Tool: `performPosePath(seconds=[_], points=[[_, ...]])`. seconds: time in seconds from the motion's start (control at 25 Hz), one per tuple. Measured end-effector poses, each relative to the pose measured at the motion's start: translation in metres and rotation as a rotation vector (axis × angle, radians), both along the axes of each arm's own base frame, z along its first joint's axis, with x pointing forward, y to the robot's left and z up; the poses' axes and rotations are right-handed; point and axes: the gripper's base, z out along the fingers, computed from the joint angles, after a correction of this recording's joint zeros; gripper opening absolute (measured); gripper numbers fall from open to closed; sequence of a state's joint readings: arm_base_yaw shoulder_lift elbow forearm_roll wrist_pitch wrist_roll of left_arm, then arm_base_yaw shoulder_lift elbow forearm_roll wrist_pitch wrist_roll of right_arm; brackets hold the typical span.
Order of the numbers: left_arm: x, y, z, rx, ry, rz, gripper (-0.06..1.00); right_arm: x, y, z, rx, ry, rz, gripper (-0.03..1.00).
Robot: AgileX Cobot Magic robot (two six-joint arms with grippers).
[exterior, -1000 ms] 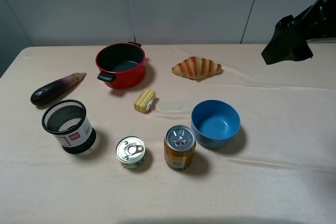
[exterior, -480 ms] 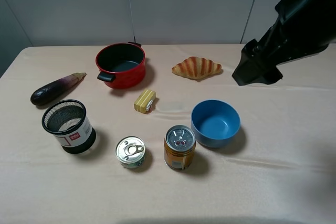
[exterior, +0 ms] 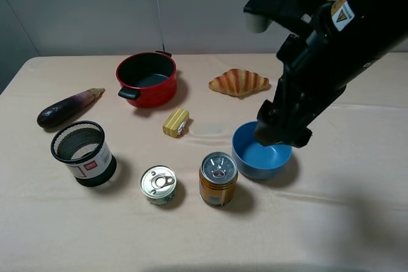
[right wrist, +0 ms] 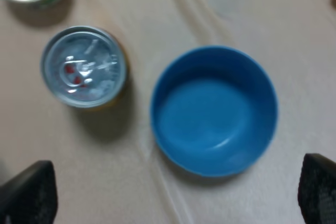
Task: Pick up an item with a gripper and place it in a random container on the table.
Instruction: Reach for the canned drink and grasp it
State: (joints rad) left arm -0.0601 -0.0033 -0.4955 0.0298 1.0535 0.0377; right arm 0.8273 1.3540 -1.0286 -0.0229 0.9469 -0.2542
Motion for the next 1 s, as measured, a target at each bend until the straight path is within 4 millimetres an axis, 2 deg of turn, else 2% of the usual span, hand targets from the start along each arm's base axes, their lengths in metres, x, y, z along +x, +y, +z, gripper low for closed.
performPosePath(seconds=[0.52,0.76,1.0], points=[[0.000,0.000,0.000,0.000,0.000,0.000,0.99,-0.022,0.039,-0.025,-0.086,0.002,0.315,0.69],[0.000,0.000,0.000,0.000,0.000,0.000,0.99,-0.023,0.057,-0.040,-0.074,-0.008,0.360,0.69],[0.000,0.000,0.000,0.000,0.000,0.000,0.99,-0.019,0.064,-0.054,-0.085,0.011,0.358,0.69]])
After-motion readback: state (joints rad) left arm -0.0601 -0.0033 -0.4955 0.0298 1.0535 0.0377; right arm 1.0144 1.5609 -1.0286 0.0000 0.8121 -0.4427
